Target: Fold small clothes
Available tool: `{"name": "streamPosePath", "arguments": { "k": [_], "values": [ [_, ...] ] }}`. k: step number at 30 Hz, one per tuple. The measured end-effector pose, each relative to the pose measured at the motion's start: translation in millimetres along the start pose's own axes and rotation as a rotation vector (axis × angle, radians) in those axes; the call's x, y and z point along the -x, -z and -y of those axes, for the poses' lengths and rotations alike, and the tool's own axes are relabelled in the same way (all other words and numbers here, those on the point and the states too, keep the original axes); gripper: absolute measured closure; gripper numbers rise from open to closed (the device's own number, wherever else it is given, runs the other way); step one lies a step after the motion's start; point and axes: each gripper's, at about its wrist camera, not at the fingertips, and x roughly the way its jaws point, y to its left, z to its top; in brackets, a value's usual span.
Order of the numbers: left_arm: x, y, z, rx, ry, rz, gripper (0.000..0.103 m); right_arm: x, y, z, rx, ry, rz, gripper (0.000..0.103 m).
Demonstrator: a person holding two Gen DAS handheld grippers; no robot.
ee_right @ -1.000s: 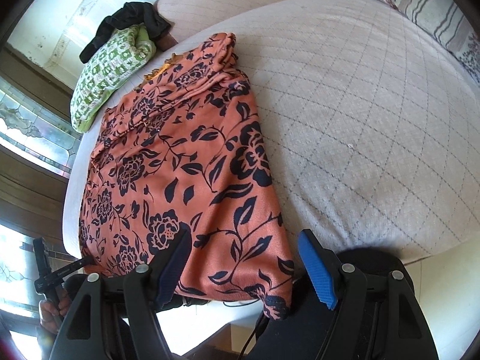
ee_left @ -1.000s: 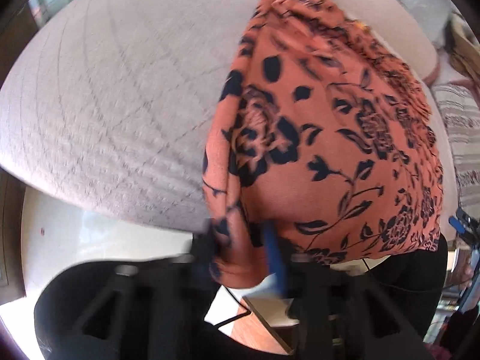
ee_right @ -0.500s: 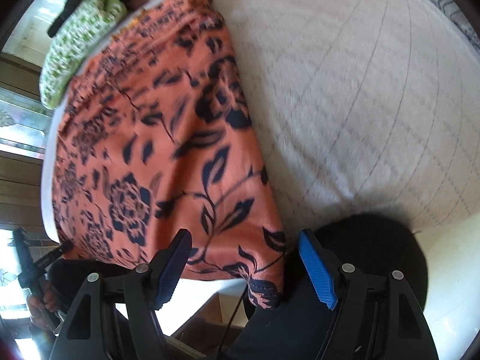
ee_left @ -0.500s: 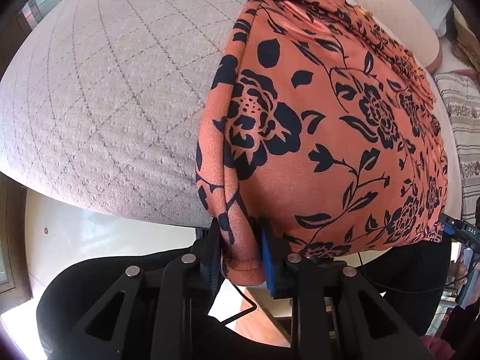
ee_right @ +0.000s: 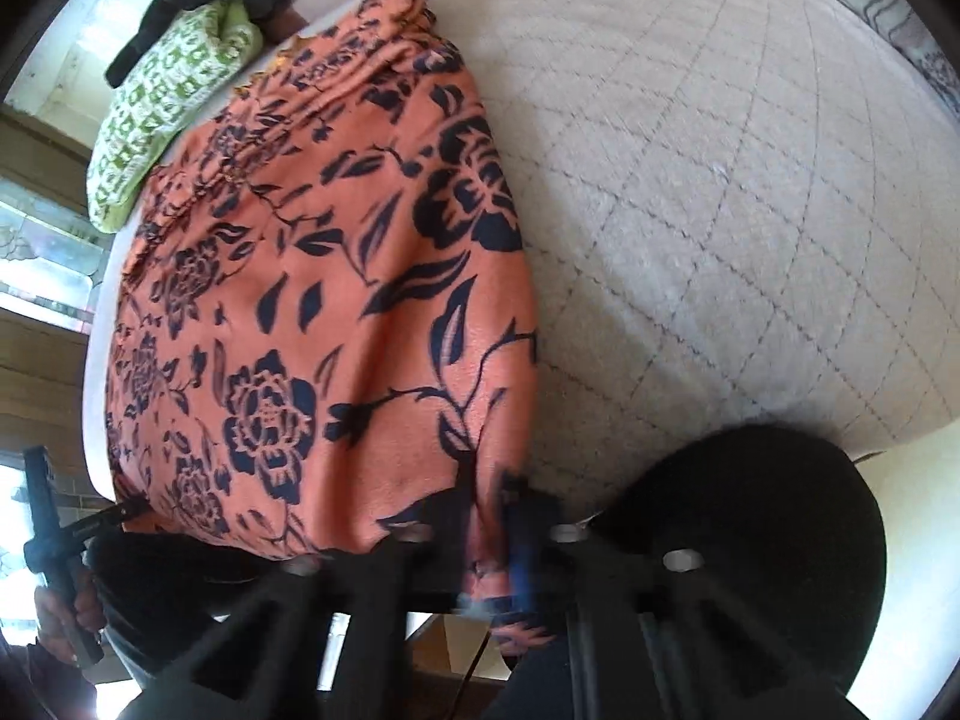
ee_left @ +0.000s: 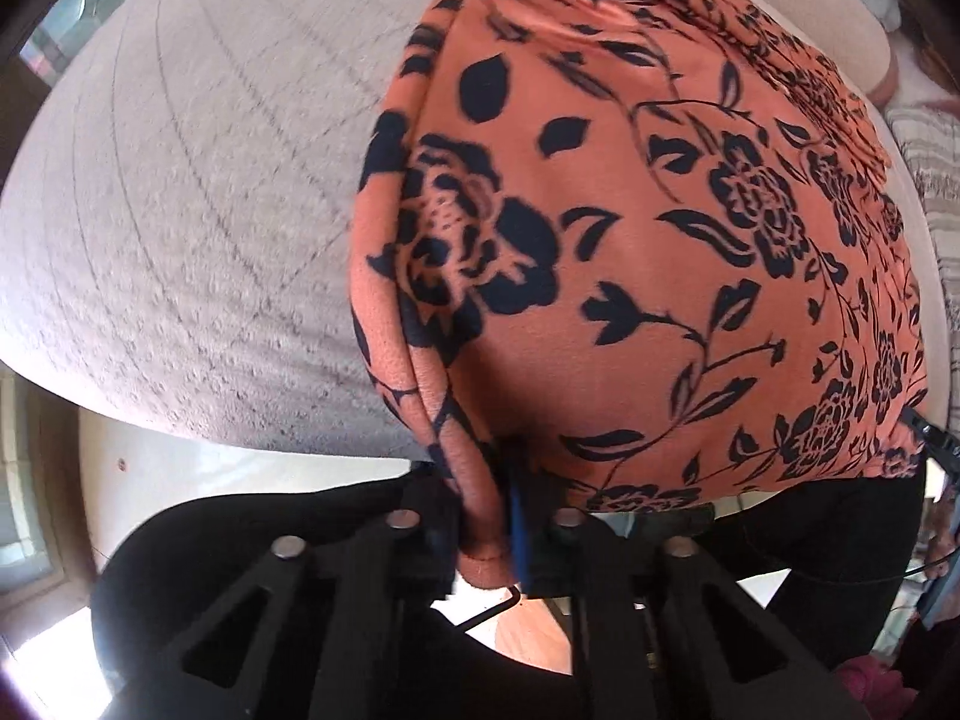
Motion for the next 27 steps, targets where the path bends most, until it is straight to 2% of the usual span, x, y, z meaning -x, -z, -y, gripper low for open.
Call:
{"name": "streamPosePath", "arguments": {
  "k": [4, 9, 15, 21, 27],
  "values": [
    [19.2, -9.8, 21.2, -0.044, 0.023, 0.009, 0.093, 17.2, -6.7, -11.9, 0.033, -0.040, 0.039, 0.096],
    [51.1, -30.3, 45.8, -0.072, 0.067, 0.045, 0.094, 52.7, -9.5, -19.1, 0.018, -0.176, 0.106, 0.096],
    [87.3, -69.6, 87.4, -0.120, 0.144, 0.150, 0.094, 88.1, -18.0, -16.5, -0.040, -0.305, 0.159, 0.096],
    [113.7, -82.5, 106.7, -0.178, 0.200, 0.246, 0.094, 117.4, -17.6, -18.0, -0.065, -0.390, 0.202, 0.096],
    [139.7, -80.3, 105.2, -0.183, 0.225, 0.297, 0.094, 138.0, -20.8, -18.5, -0.077, -0.459, 0.258, 0.101]
  ]
}}
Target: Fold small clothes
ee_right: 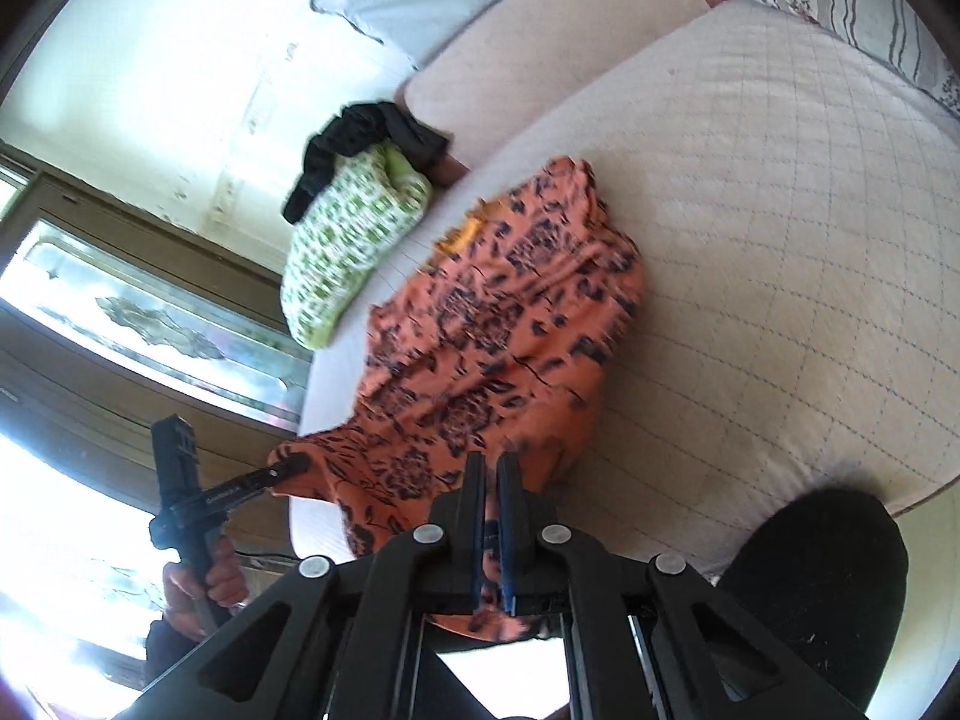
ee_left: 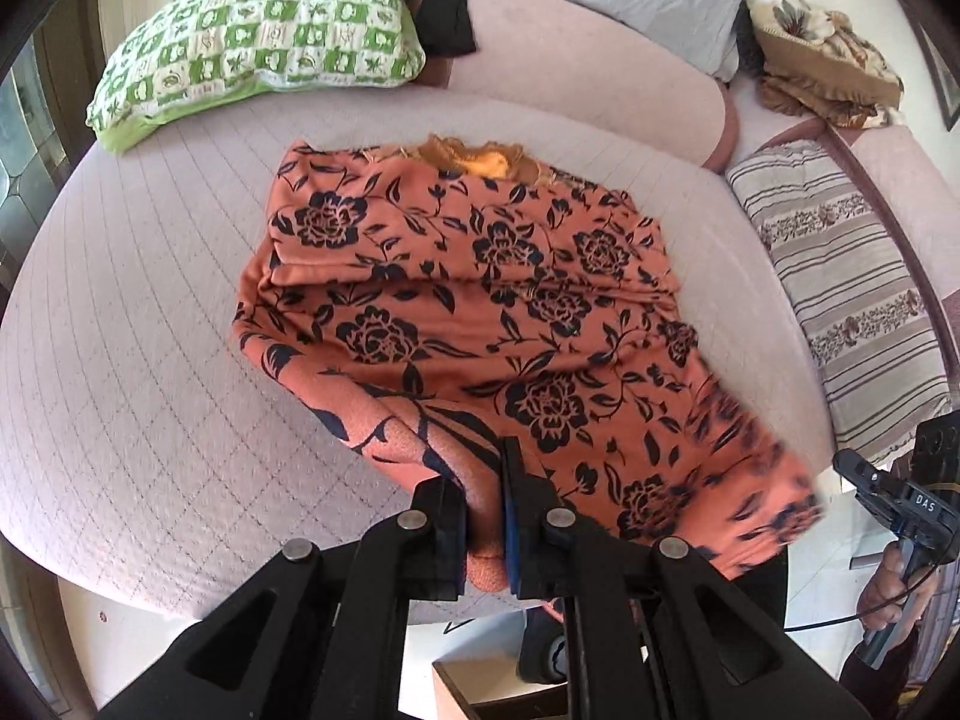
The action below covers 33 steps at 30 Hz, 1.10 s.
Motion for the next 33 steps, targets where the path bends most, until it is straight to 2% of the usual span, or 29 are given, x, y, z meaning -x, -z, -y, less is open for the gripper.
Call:
{"name": "streamPosePath", "arguments": {
  "k": [7, 19, 33],
  "values": [
    [4.4, 2.7, -3.4, 0.029, -0.016, 0.006, 0.094, 13.9, -6.9, -9.6, 0.014, 0.000, 0.045, 0.101],
    [0.9, 16.1, -14.3, 0.052, -0.058, -0.017, 0.094, -10.3, 6.3, 6.7, 0.003, 0.051, -0.031, 0.101],
    [-5.7, 14.9, -9.3, 0.047, -0.121, -0.040, 0.094, -29.2, 10.7, 23.4, -0.022, 0.033, -0.075, 0.101]
  ]
}}
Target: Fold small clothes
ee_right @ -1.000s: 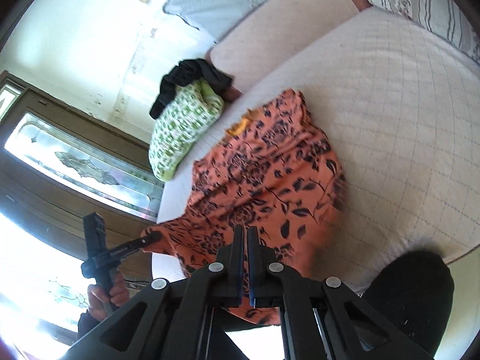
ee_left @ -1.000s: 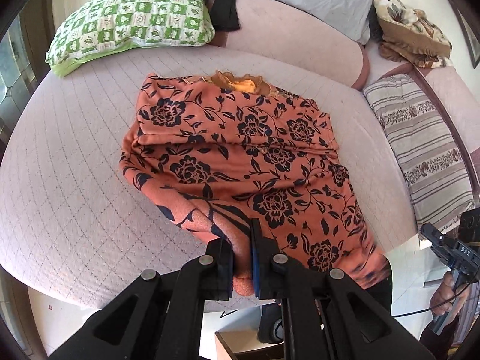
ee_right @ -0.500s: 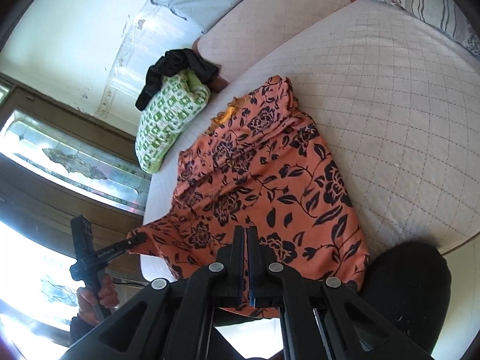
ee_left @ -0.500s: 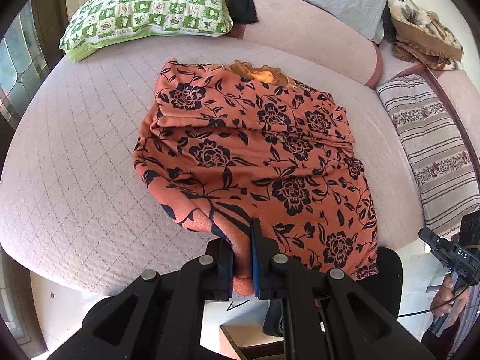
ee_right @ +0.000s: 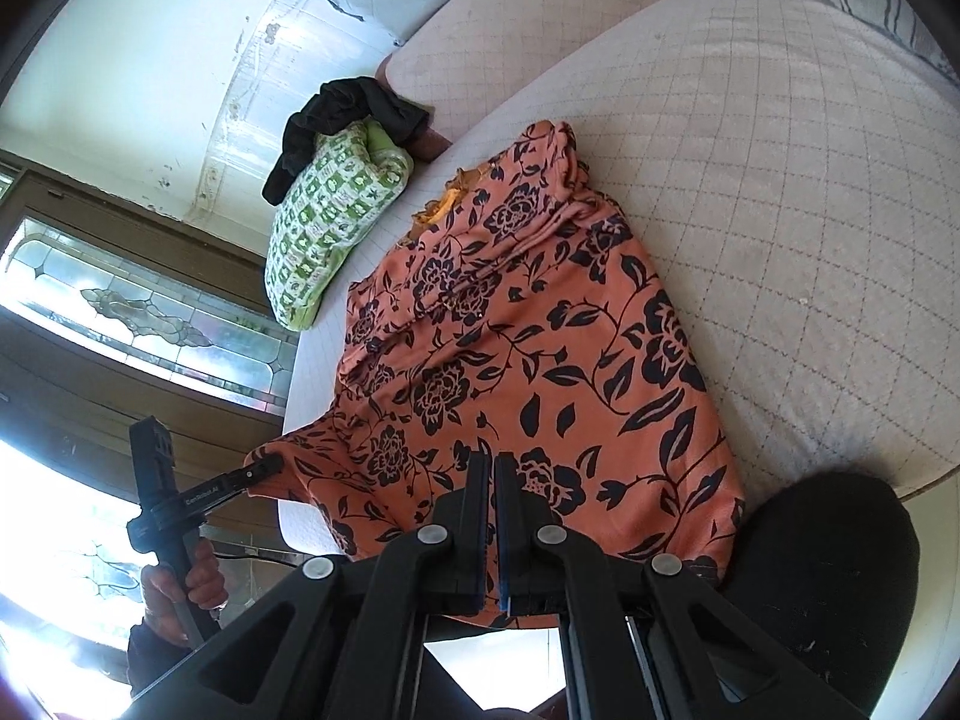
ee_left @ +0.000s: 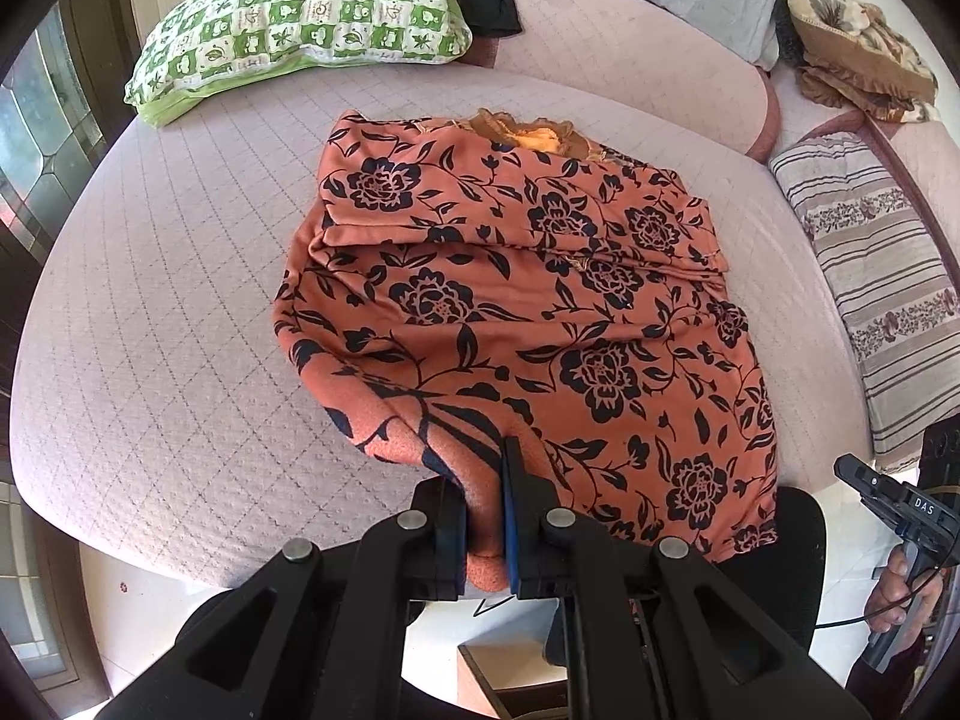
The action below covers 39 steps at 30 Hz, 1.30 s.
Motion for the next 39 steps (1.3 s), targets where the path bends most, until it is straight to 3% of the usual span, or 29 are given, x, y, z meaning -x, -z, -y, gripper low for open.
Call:
{"name": "streamPosePath", "arguments": {
  "k": [16, 28, 38, 39],
  "values": [
    [-6.6, -5.7, 7.7, -0.004, -0.022, -0.001, 0.094, -15.7, -2.3, 20.7, -0.030, -0.018, -0.046, 0.101],
    [0.9, 24.6, -30.5, 0.097, 0.016, 0.033, 0.094, 28.1, -27.8, 72.5, -0.139, 0.037, 0.004, 0.097],
    [-7.2, 40.0, -50.9, 0.136, 0.045, 0.021, 0.094, 2.3, -13.2, 75.6, -0.080, 0.163, -0.143, 0.096],
    [-8.1, 41.4, -52.3, 0.141, 0.048, 0.021, 0.094, -2.5, -9.2, 72.6, -0.066, 0.179, -0.155, 0.091]
  ]
}}
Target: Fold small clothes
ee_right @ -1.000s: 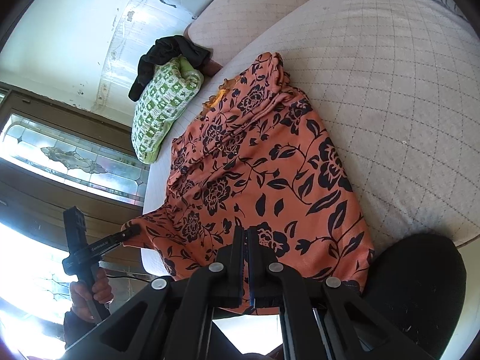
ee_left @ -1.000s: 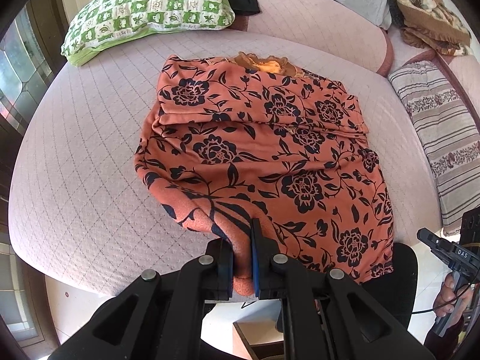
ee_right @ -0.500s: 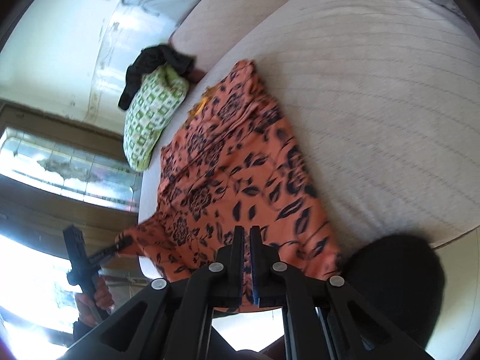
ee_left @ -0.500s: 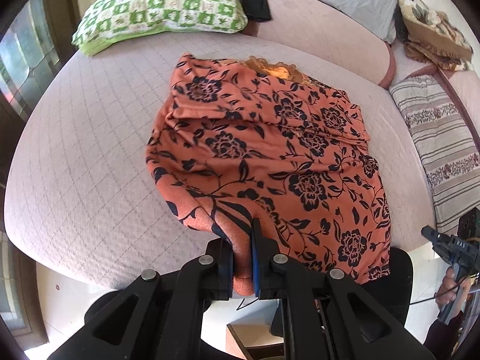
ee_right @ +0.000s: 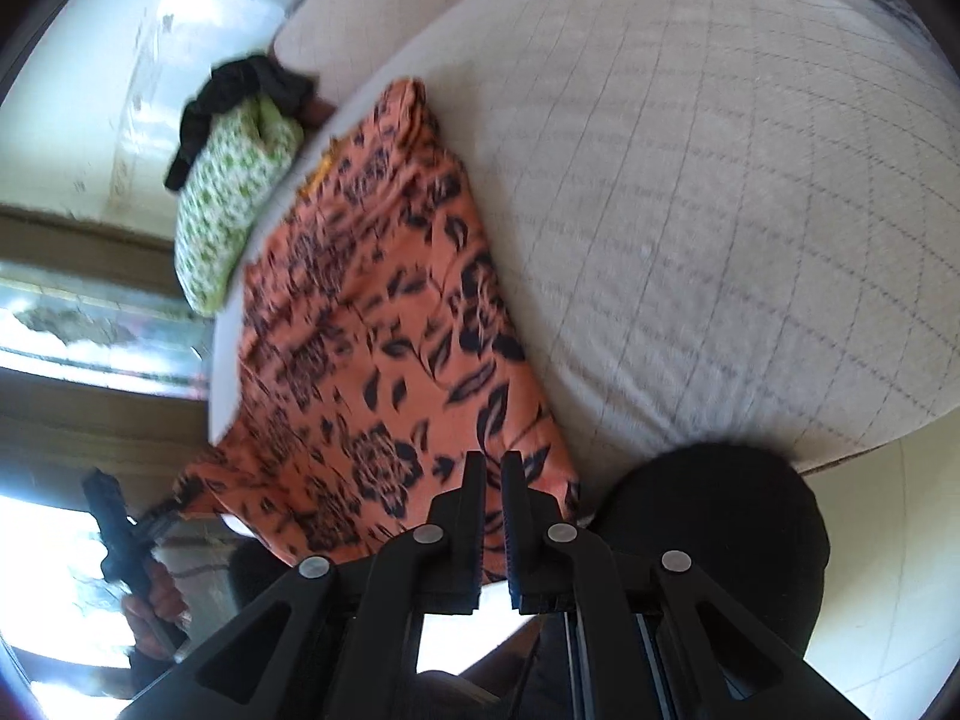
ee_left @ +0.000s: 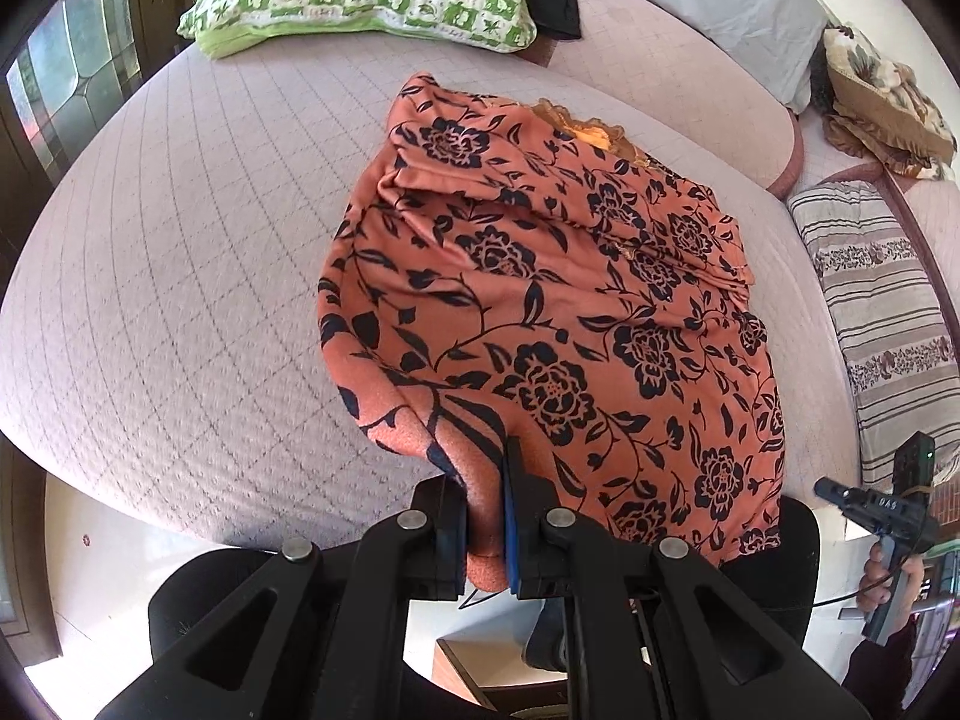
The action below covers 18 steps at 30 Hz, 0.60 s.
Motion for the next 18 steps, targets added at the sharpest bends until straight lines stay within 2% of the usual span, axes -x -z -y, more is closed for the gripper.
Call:
{"name": "streamPosePath", "arguments": {
  "k": [2, 3, 4, 6, 12, 16, 18],
  "values": [
    [-0.4, 2.4, -3.8, 0.008, 0.005, 0.000, 0.094, -12.3, 4.3, -6.2, 0.023, 0.018, -0.029, 0.066],
    [-0.4, 3.7, -6.2, 0.013, 0.007, 0.000, 0.094, -17.2, 6.6, -7.6, 0.025, 0.016, -0.038, 0.031],
    [-0.4, 4.9, -7.8, 0.017, 0.008, 0.000, 0.094, -20.9, 9.2, -8.4, 0.023, 0.014, -0.041, 0.013],
    [-0.5, 6.9, -11.6, 0.023, 0.011, -0.001, 0.094, -23.3, 13.3, -8.4, 0.028, 0.036, -0.010, 0.013],
    [-4.3, 12.8, -19.3, 0.042, 0.016, -0.002, 0.094, -35.5, 13.9, 3.2, 0.033, 0.105, -0.077, 0.016],
    [-2.2, 14.9, -26.3, 0.065, 0.026, 0.004, 0.094, -58.7, 14.7, 19.0, -0.029, 0.072, -0.144, 0.036],
    [0.2, 16.2, -28.0, 0.069, 0.030, 0.009, 0.094, -76.9, 18.6, 28.4, -0.054, 0.081, -0.180, 0.038]
  ]
}}
